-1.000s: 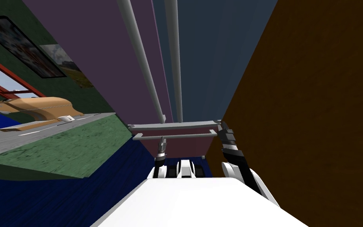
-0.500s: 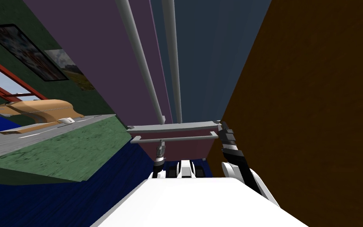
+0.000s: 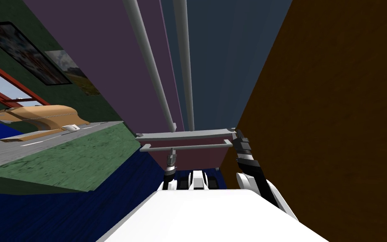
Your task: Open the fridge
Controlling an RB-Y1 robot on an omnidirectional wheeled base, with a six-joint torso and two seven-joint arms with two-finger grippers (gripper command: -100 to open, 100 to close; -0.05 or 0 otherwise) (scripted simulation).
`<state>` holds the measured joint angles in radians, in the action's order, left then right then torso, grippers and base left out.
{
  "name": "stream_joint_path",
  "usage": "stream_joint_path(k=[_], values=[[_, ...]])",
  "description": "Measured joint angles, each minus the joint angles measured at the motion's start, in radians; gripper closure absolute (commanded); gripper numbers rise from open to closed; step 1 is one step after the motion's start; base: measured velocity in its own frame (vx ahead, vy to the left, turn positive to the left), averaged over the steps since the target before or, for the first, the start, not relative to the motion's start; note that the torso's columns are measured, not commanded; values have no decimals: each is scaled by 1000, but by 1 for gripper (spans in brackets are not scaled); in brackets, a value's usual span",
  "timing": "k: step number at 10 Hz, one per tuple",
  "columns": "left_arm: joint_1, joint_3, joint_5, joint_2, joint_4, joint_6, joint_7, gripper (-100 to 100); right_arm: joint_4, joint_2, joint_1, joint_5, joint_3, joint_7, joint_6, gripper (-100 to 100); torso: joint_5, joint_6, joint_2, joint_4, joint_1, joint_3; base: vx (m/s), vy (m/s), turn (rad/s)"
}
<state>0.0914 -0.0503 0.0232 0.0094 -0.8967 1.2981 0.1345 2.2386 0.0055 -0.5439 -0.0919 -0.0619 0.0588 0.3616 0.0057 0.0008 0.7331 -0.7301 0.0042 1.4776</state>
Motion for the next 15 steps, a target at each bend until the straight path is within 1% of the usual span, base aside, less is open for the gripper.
stream_joint_path(k=[1,4,6,7,10,15], values=[[-9,0,-1,2,-6,-16,1,100,0,0,0,0,0,0,0,0,-1,0,3,-1,-1,-2,-130,-4,21],[-15,5,2,0,-31,-74,0,100,0,0,0,0,0,0,0,0,-2,0,-1,-2,-1,1,-139,1,25],[-42,4,-1,4,-23,-109,0,100,0,0,0,0,0,0,0,0,-2,0,0,-2,-2,1,-150,-22,29],[-40,5,0,6,-39,-134,3,100,0,0,0,0,0,0,0,0,-3,0,-2,-3,-2,2,-56,-9,9],[-43,8,1,8,-45,-135,6,100,0,0,0,0,0,0,0,0,-2,0,5,-3,-2,-3,-172,-4,25],[-30,16,6,9,-62,-142,11,100,0,0,0,0,0,0,0,0,-4,0,3,-4,-4,0,-165,-1,20]])
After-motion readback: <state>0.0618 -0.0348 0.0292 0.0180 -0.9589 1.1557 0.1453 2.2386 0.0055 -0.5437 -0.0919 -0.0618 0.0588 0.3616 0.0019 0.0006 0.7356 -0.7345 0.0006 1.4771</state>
